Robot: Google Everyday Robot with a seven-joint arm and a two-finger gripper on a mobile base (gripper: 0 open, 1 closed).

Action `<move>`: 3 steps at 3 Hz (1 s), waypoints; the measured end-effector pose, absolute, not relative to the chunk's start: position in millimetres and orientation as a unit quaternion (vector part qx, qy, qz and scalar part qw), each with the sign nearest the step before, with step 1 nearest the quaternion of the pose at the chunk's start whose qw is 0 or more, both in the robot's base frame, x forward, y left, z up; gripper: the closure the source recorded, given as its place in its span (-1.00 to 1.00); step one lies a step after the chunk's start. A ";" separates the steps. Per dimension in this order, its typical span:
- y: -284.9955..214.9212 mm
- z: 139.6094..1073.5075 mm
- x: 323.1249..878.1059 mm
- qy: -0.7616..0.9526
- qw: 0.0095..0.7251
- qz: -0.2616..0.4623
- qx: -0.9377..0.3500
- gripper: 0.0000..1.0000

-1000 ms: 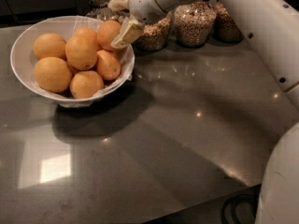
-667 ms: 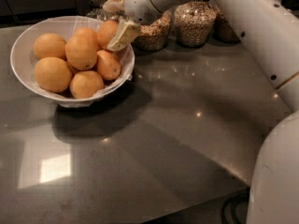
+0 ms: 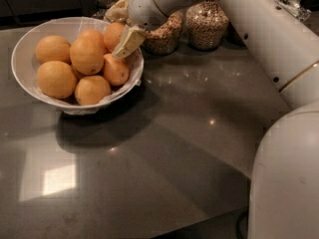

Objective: Pick orange from white bowl

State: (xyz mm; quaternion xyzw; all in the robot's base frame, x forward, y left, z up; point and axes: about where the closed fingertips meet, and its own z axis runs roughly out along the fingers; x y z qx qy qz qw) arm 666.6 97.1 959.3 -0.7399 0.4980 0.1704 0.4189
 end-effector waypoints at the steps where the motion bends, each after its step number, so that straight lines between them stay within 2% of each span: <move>1: 95.2 950.4 670.5 0.505 0.409 0.176 -0.740 -0.46; 2: 95.7 943.7 673.8 0.508 0.402 0.183 -0.740 -0.46; 3: 95.7 943.5 673.9 0.508 0.402 0.183 -0.740 -0.11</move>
Offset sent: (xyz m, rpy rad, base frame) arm 0.0125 -0.0071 -0.0191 -0.0199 0.0591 -0.0027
